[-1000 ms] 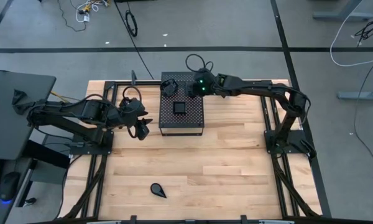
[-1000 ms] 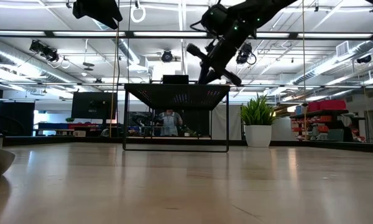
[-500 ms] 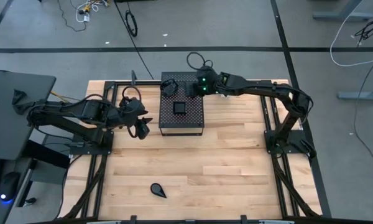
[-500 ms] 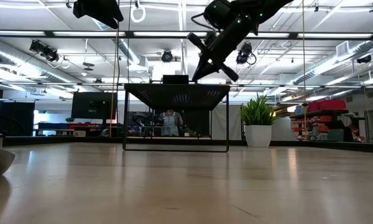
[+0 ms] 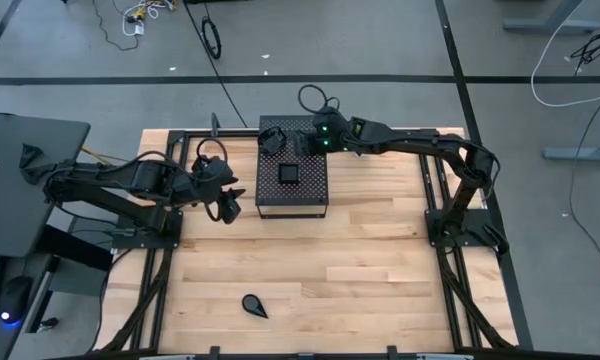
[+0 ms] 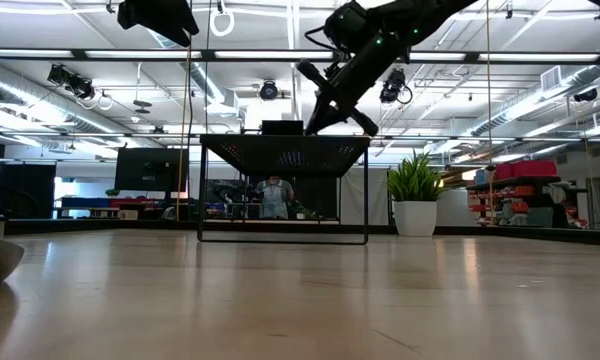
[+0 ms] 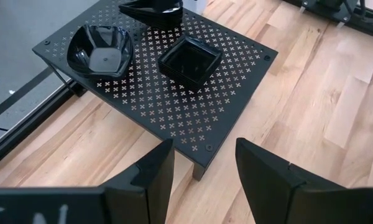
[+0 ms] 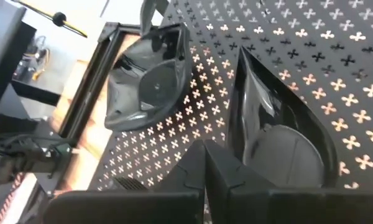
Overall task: Pick & Place Mini shaped plates
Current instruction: Stack the drop shaped plate on top of the drop shaped plates on the shelf
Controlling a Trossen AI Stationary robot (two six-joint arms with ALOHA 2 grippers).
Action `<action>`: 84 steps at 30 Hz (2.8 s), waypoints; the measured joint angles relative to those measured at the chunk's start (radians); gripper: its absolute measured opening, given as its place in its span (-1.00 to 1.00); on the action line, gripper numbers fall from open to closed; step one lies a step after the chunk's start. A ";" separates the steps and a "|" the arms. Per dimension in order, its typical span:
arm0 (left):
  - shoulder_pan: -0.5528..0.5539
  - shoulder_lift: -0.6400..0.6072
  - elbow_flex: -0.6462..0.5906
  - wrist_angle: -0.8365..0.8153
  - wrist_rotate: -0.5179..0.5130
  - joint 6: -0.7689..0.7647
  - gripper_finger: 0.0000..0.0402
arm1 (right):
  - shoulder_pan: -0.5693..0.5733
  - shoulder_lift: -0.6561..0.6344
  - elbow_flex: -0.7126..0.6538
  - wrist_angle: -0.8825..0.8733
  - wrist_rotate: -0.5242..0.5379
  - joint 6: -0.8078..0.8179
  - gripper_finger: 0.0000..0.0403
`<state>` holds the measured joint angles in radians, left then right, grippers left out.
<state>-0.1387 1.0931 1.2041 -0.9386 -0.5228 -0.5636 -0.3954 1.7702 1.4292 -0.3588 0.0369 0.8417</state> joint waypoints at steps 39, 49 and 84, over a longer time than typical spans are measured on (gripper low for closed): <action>0.000 0.000 0.000 0.002 -0.015 0.011 -0.12 | 0.041 -0.057 0.000 -0.267 0.145 -0.001 -0.98; 0.000 0.000 0.000 0.002 -0.015 0.010 -0.12 | 0.096 -0.091 0.000 -0.281 0.139 0.007 -0.98; -0.336 0.251 0.000 0.052 0.483 0.158 -0.12 | 0.870 -0.349 -0.347 -0.285 0.240 0.167 -0.98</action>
<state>-0.4744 1.3437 1.2041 -0.8864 -0.0400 -0.4061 0.4745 1.4208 1.0818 -0.6441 0.2771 1.0090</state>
